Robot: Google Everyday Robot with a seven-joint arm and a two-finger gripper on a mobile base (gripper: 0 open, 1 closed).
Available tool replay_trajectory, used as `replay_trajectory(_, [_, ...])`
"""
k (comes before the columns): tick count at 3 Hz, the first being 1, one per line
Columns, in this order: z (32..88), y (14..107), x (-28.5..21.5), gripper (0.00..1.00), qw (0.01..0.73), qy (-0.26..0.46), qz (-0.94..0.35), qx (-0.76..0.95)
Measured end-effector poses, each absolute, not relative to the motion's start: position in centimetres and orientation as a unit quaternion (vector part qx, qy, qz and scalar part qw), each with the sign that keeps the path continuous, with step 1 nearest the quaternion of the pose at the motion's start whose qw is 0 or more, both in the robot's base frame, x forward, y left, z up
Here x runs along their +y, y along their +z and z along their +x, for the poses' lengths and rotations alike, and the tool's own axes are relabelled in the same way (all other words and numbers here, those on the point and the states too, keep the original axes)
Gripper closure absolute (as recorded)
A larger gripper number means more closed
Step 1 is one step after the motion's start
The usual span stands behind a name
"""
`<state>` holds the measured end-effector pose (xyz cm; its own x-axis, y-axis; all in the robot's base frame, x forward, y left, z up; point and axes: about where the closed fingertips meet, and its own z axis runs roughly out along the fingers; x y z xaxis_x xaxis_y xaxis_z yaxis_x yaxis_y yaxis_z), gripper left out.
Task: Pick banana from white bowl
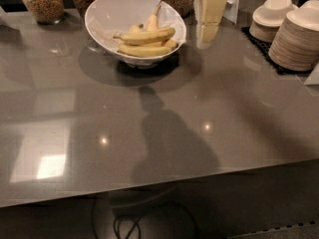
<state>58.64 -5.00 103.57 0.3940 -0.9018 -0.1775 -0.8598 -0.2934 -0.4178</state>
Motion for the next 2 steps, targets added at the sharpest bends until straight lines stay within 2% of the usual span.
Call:
replay_trajectory(1, [58.7,103.6,-5.0,0.00,0.229,-0.046,-0.803,0.549])
replay_trajectory(2, [61.3,103.3,-4.9,0.00,0.266,-0.033,-0.793,0.547])
